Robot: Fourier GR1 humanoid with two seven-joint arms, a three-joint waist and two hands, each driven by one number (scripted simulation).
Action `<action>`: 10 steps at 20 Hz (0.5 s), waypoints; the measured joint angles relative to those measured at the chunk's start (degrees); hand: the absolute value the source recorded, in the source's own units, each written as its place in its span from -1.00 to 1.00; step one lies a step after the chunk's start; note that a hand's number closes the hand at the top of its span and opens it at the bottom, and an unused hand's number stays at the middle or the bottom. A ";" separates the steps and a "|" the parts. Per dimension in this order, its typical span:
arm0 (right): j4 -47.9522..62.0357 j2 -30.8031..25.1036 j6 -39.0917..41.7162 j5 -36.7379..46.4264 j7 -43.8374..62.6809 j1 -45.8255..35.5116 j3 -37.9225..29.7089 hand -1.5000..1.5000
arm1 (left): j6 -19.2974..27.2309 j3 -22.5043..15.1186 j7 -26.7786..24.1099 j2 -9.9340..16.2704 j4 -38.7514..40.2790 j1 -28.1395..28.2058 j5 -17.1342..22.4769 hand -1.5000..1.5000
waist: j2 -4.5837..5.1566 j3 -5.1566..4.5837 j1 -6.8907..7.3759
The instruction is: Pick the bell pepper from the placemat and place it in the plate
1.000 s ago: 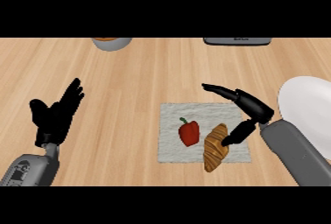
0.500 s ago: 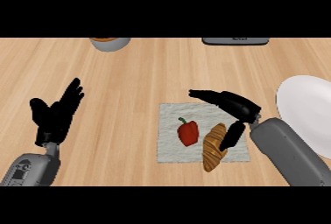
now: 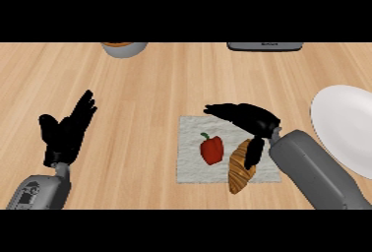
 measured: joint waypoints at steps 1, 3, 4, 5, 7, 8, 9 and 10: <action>0.12 0.39 0.90 0.81 0.55 -0.52 -0.27 -1.00 | -0.56 0.52 0.20 0.23 0.14 -0.22 0.12 0.00 | 0.00 0.00 0.00; -0.50 1.37 3.00 2.06 2.39 -1.04 -0.59 -1.00 | -1.06 1.26 0.94 0.54 -0.38 -0.67 -0.01 0.00 | -0.01 0.00 -0.02; 0.75 1.75 3.33 3.05 1.72 -1.38 -0.84 -1.00 | -1.37 1.58 0.74 0.40 -0.40 -0.43 -0.02 0.00 | -0.01 0.00 0.03; 1.00 2.42 3.57 4.10 1.86 -1.20 -0.96 -1.00 | -1.63 1.73 1.12 0.35 -1.01 -0.14 -0.16 0.00 | -0.02 -0.02 0.04; 0.56 3.85 4.19 5.80 2.99 -0.61 -1.18 -1.00 | -2.03 2.20 1.44 0.28 -1.30 -0.01 -0.57 0.00 | -0.06 -0.04 -0.01; 1.73 4.49 4.73 6.57 2.85 -1.33 -1.73 -1.00 | -2.21 2.45 1.43 0.01 -1.37 0.02 -0.62 0.00 | -0.05 -0.04 0.03; 1.06 5.14 5.00 7.44 3.74 -0.99 -1.97 -1.00 | -2.60 2.82 1.16 -0.03 -0.82 -0.02 -0.79 0.00 | -0.06 -0.05 -0.02; 0.07 5.56 5.38 8.20 4.53 -0.51 -2.07 -1.00 | -2.27 2.74 2.43 -0.30 -1.85 -0.21 -1.08 0.00 | -0.08 -0.05 -0.04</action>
